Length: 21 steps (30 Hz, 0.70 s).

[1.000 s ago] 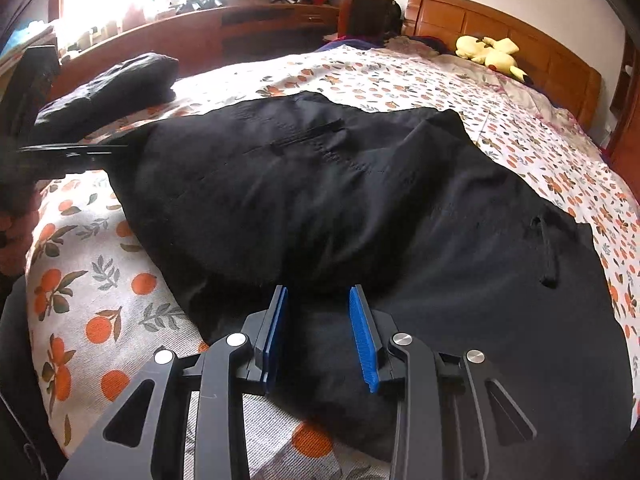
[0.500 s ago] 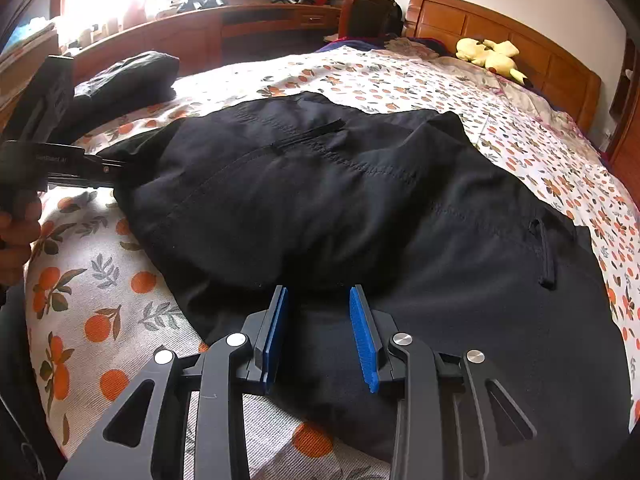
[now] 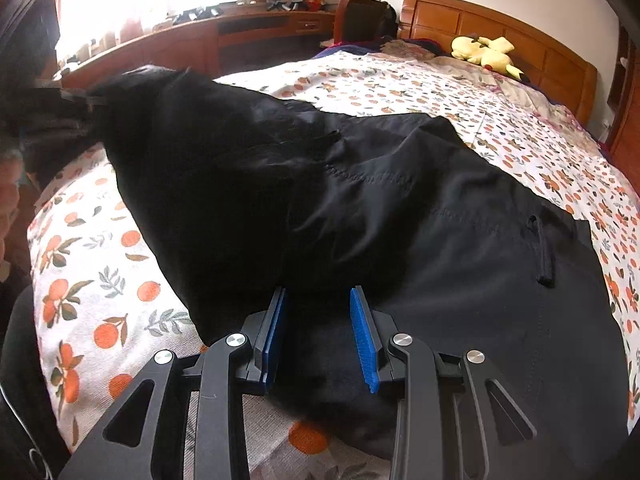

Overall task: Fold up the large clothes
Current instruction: 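Fold the held coat edge over the coat body with the left tool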

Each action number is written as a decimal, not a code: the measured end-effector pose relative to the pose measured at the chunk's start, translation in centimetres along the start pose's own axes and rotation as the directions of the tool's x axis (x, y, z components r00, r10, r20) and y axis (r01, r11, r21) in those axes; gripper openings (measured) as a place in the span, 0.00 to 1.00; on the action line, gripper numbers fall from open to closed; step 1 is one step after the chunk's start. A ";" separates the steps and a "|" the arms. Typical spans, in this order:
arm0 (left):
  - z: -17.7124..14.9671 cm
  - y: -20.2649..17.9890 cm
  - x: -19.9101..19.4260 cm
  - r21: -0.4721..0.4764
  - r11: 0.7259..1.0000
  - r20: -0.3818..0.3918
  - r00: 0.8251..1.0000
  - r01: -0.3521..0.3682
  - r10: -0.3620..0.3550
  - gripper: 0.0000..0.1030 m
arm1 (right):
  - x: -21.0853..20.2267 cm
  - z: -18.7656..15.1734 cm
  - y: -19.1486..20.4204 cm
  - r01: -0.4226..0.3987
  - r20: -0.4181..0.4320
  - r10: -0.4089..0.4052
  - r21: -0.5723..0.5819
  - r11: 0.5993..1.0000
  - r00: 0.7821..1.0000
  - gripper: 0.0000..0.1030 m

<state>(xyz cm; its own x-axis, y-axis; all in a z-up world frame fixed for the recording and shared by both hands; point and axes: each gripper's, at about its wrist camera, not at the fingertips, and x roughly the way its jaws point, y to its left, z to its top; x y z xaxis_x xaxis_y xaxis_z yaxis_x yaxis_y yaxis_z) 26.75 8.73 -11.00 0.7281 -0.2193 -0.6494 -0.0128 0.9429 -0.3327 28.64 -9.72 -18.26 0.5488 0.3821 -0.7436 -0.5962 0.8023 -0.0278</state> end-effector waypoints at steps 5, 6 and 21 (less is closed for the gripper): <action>1.7 -5.4 -0.6 0.103 0.994 0.040 0.999 0.029 -0.033 0.12 | -2.0 0.1 -1.5 0.020 0.048 -0.022 0.036 0.999 0.999 0.36; 1.9 -6.5 -0.6 0.122 0.992 0.042 0.998 0.034 -0.039 0.12 | -2.5 0.1 -2.0 0.024 0.055 -0.026 0.046 0.999 0.998 0.36; 1.2 -20.2 4.0 0.314 0.933 -0.038 0.985 0.173 -0.170 0.10 | -10.0 -4.7 -11.7 0.141 0.102 -0.171 0.255 0.957 0.980 0.36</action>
<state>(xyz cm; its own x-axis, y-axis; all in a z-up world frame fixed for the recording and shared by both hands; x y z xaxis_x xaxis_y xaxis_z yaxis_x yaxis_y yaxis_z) 30.77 -10.89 -6.04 0.6931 -0.3857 -0.6090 0.3295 0.9209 -0.2082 27.34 -25.09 -13.65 0.6993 0.2838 -0.6561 -0.3438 0.9382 0.0394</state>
